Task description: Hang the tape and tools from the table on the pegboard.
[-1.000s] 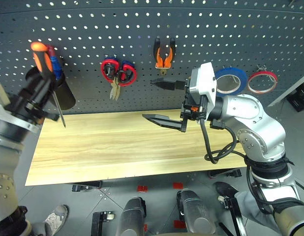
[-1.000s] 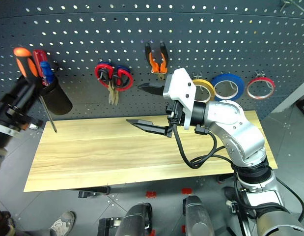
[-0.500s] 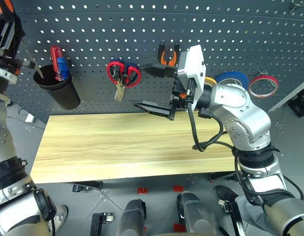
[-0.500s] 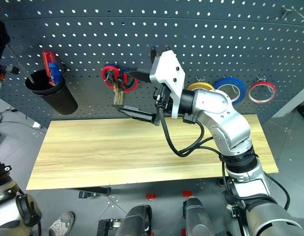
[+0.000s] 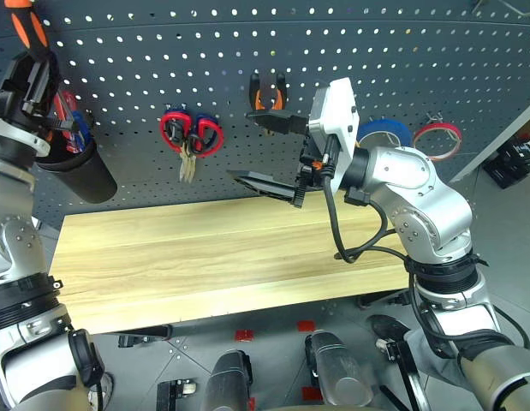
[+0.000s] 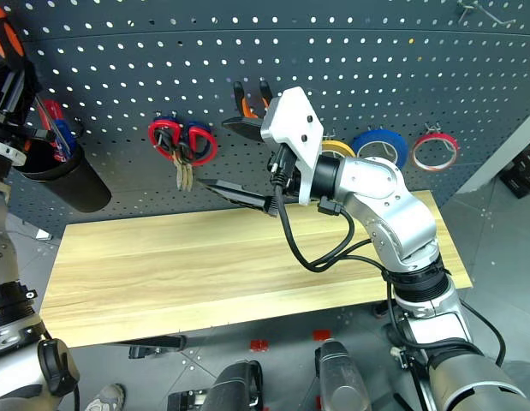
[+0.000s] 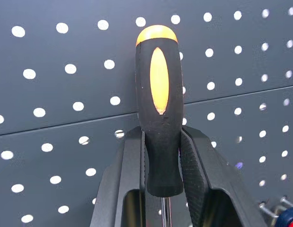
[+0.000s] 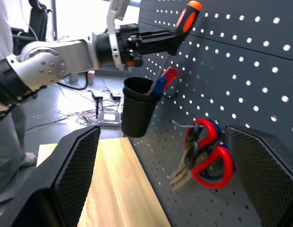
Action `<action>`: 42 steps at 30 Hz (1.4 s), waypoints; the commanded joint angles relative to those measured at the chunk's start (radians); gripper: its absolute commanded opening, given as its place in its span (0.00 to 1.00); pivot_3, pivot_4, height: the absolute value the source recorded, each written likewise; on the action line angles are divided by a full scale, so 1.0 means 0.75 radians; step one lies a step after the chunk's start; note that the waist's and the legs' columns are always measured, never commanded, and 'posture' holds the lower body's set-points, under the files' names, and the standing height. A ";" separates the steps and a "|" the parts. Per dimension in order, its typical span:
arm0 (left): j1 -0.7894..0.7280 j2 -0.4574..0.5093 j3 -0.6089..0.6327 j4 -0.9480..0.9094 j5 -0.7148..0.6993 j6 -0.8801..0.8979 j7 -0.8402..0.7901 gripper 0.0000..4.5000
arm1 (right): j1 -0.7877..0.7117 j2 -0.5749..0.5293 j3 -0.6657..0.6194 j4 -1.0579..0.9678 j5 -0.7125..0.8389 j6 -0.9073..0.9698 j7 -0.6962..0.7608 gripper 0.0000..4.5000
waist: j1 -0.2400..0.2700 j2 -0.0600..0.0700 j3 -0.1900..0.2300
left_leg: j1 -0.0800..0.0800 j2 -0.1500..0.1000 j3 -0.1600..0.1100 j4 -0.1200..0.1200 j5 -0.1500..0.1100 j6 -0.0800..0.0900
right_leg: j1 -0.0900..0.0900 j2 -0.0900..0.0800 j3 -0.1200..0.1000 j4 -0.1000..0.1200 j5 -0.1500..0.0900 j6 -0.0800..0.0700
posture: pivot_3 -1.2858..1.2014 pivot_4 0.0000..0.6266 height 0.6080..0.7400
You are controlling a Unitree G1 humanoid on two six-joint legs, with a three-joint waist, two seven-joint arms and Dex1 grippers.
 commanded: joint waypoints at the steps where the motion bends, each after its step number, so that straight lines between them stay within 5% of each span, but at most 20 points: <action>1: 0.037 0.033 0.089 -0.093 -0.020 -0.004 0.027 0.15 | -0.008 0.001 -0.005 -0.057 -0.003 -0.011 -0.006 1.00 | -0.002 0.000 0.000 | 0.000 0.000 0.000 0.000 0.000 0.000 | 0.000 0.000 0.000 0.000 0.000 0.000 | 0.46 0.27 1.00; 6: 0.080 0.013 0.116 -0.104 -0.015 -0.006 0.064 0.15 | -0.007 0.000 -0.003 -0.057 0.001 -0.011 -0.002 1.00 | 0.003 0.000 0.000 | 0.000 -0.001 -0.001 0.001 0.000 0.000 | 0.000 0.000 0.000 -0.001 0.000 0.000 | 0.46 0.28 1.00; 7: 0.087 0.008 0.124 -0.095 -0.010 -0.017 0.074 0.32 | -0.005 -0.001 -0.002 -0.057 0.002 -0.011 0.000 1.00 | 0.003 0.000 0.000 | 0.000 -0.001 -0.001 0.001 0.000 0.000 | 0.000 -0.001 0.000 -0.001 0.000 0.000 | 0.46 0.27 1.00; 16: 0.103 -0.004 0.110 -0.062 0.046 -0.050 0.125 0.93 | 0.006 -0.009 -0.002 -0.071 0.008 -0.005 0.006 1.00 | 0.002 0.000 -0.004 | 0.000 -0.001 0.000 0.001 0.000 0.000 | 0.000 -0.001 0.000 0.001 0.000 0.000 | 0.46 0.27 1.00; 30: 0.263 -0.040 0.008 -0.457 -0.058 0.274 0.173 0.93 | 0.249 -0.035 -0.120 -0.219 0.034 0.031 -0.145 1.00 | 0.009 0.001 -0.053 | 0.000 -0.002 -0.002 0.000 0.000 0.000 | 0.001 -0.001 0.001 0.005 0.000 0.000 | 0.47 0.23 1.00; 42: 0.670 -0.280 -0.079 -0.528 0.059 0.436 0.342 0.93 | 0.715 -0.070 -0.190 -0.163 -0.105 -0.106 -0.284 1.00 | 0.010 0.003 -0.096 | 0.003 -0.002 0.001 -0.001 -0.001 0.002 | 0.002 -0.001 0.003 0.005 0.000 0.000 | 0.46 0.21 1.00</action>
